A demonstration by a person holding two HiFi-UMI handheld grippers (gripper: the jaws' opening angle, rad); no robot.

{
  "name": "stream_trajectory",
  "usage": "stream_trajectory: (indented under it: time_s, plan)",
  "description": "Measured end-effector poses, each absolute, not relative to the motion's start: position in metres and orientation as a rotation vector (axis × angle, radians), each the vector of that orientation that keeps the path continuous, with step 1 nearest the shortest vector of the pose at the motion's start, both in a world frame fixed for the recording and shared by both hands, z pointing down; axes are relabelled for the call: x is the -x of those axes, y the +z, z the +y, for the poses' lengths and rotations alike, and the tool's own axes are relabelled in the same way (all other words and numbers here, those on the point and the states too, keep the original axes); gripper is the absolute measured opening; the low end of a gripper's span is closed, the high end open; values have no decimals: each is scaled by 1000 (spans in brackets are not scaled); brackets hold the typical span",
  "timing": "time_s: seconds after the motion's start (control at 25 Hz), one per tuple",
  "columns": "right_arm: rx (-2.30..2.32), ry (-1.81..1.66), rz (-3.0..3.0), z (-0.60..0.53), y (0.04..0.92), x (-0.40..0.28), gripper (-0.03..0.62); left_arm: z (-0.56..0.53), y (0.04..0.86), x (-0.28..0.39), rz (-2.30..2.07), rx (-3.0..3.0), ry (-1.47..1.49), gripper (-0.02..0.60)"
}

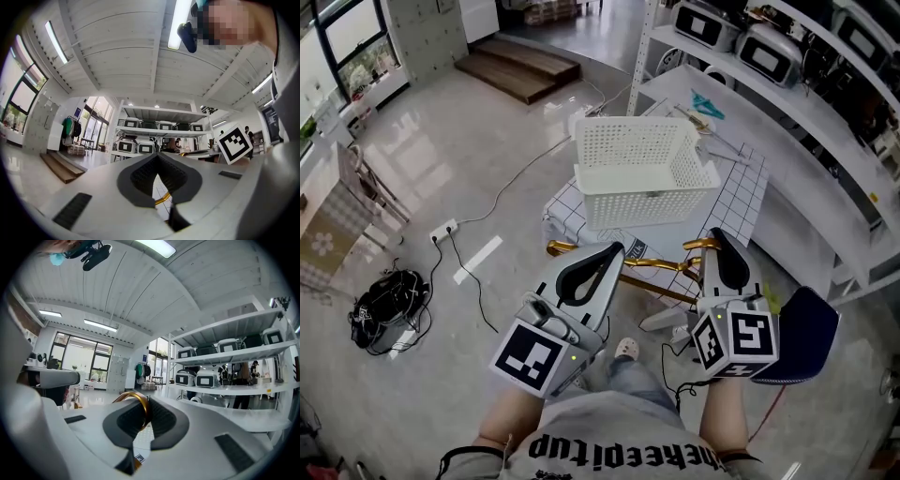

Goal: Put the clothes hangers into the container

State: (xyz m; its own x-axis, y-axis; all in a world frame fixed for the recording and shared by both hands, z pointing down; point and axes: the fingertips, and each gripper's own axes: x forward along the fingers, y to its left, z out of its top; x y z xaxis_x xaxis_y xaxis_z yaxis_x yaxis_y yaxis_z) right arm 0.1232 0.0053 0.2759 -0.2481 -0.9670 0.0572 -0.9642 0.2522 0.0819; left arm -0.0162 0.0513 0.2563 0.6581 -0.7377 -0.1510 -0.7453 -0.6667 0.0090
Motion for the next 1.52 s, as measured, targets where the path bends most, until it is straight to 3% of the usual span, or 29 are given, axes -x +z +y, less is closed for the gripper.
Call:
stream_trajectory:
  time_s: [0.92,1.52]
  plan:
    - [-1744,-159,-2541,-124,226,-188,23,-45,233,-57,1376,2672,266,20]
    - [-1689,-290,-2627,-174,195,-175,21,-81,236,-36,1498,2618,201,20]
